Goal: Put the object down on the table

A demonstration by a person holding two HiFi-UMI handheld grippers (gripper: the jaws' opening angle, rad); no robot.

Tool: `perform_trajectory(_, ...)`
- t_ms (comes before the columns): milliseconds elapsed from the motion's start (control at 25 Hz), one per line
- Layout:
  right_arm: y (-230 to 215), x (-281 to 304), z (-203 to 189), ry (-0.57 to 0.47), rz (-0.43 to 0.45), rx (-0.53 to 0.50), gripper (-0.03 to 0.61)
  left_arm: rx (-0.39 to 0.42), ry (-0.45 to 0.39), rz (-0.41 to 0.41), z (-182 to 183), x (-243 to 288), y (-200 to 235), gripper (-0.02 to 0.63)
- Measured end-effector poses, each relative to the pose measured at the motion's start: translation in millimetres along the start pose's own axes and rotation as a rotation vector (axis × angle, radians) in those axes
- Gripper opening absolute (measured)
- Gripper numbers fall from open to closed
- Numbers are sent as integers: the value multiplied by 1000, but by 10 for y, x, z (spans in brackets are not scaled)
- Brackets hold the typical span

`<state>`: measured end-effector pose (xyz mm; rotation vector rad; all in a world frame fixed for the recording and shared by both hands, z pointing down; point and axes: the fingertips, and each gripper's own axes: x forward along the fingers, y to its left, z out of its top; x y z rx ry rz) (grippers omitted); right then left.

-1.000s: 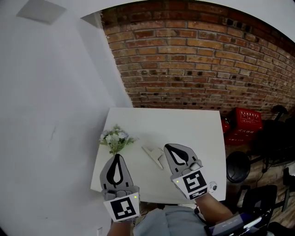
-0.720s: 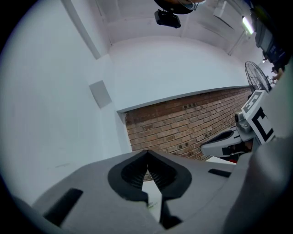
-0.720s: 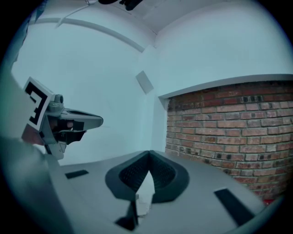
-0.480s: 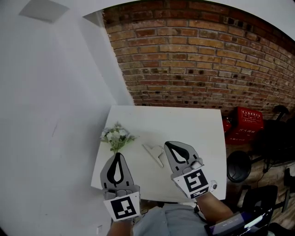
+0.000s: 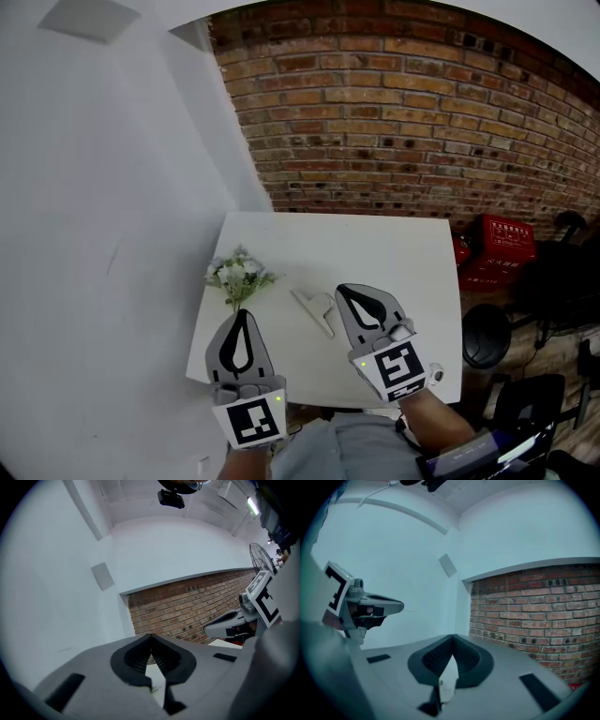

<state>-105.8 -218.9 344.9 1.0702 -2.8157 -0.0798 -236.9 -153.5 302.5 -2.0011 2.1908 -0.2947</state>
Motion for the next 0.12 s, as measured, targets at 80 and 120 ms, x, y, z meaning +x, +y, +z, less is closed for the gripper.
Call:
perform_trajectory(80,-4,12,-18,-5,-5,-10,5,1,1,-1,-15,-5,17,9)
perform_trajectory(120,-6,18,-26,-7,-8,-14,5,0,2,-1,-23,-7,25,9)
